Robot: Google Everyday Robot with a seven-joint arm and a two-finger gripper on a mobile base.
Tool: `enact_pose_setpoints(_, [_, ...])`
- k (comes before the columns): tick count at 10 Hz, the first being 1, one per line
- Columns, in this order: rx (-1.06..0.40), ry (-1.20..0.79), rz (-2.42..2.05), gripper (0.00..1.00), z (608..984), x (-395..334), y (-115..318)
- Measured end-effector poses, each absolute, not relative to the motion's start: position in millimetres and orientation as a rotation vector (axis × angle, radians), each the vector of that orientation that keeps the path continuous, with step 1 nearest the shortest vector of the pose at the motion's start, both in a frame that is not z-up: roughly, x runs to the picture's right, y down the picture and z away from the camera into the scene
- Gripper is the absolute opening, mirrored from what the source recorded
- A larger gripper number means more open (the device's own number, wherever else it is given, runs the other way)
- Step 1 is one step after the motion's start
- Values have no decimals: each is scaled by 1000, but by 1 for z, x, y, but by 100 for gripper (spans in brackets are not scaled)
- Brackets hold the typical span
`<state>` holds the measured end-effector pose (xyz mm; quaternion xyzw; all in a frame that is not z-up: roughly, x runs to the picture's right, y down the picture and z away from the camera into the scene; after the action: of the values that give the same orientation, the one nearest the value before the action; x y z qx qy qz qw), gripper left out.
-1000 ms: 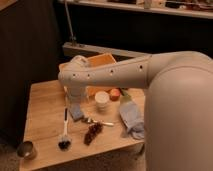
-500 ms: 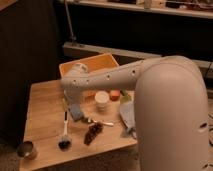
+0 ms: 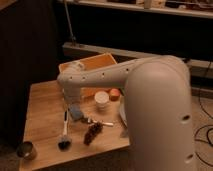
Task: Place sponge in tray
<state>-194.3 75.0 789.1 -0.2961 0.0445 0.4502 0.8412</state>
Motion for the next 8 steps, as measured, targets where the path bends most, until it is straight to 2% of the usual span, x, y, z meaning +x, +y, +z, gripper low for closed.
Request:
enact_pose_setpoints(3, [-691, 108, 887, 65, 803, -205, 71])
enact_pose_setpoints(8, [-679, 169, 914, 65, 810, -198, 98])
